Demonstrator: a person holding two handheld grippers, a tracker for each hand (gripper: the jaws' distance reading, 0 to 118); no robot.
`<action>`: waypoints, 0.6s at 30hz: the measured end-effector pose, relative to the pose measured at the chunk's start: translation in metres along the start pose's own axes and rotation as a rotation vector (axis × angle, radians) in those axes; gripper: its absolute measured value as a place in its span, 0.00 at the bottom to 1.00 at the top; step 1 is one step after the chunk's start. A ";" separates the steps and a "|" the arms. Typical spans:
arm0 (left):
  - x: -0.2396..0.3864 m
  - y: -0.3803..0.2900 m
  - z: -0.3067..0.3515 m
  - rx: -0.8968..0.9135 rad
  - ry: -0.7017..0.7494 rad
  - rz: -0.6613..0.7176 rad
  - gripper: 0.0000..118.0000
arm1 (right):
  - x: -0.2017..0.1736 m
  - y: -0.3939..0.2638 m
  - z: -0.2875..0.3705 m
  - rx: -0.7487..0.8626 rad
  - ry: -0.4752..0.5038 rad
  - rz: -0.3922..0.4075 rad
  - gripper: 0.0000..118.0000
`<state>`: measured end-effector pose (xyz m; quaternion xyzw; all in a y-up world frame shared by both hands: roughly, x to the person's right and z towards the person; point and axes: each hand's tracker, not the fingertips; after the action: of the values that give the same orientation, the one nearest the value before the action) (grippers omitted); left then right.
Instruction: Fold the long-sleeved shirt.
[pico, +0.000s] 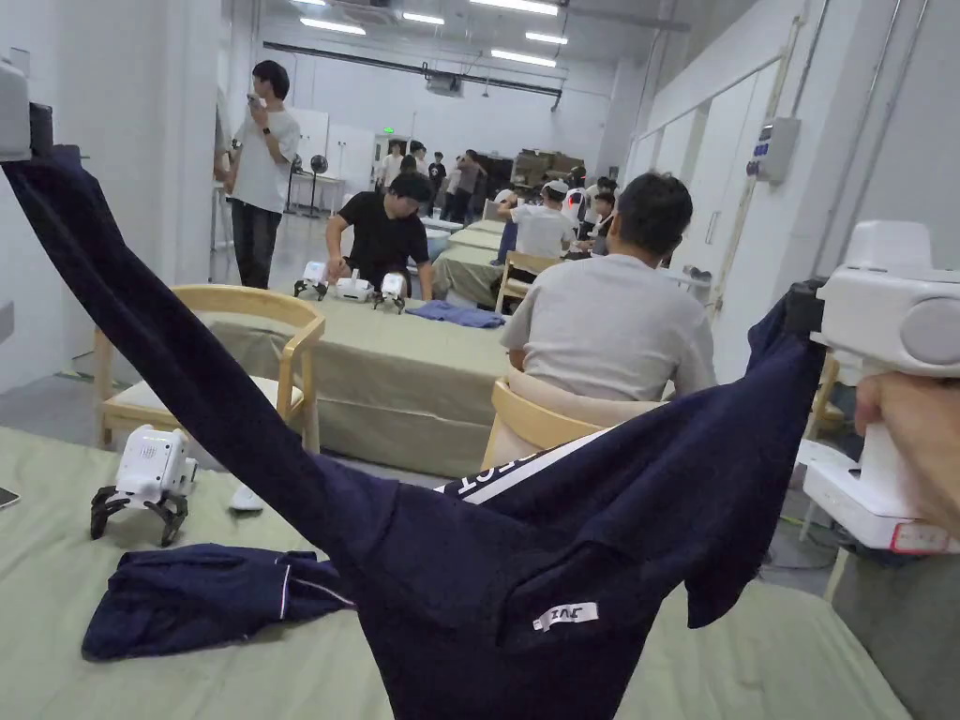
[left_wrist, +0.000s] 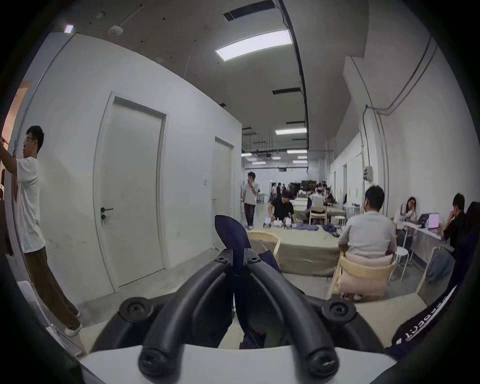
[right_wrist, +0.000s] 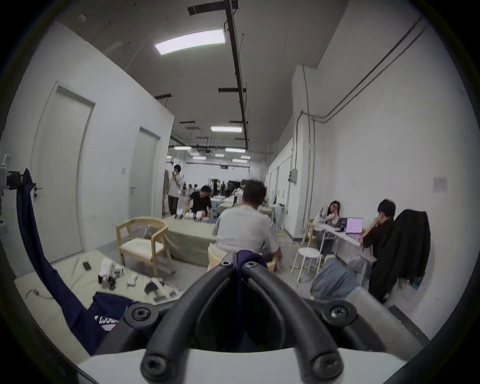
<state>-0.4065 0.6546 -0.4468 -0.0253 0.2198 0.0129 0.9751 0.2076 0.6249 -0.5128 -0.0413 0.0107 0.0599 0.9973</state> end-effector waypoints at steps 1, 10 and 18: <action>-0.003 -0.013 -0.003 -0.024 0.003 -0.013 0.09 | -0.001 -0.018 0.003 -0.012 0.000 -0.004 0.00; -0.023 -0.142 0.036 -0.228 -0.039 -0.083 0.09 | 0.029 -0.172 0.076 -0.223 -0.017 -0.071 0.00; -0.042 -0.259 0.124 -0.388 -0.100 -0.165 0.09 | 0.075 -0.318 0.183 -0.432 -0.078 -0.081 0.00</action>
<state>-0.3821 0.4027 -0.3052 -0.2299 0.1619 -0.0237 0.9594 0.3233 0.3348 -0.3066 -0.2518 -0.0428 0.0223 0.9666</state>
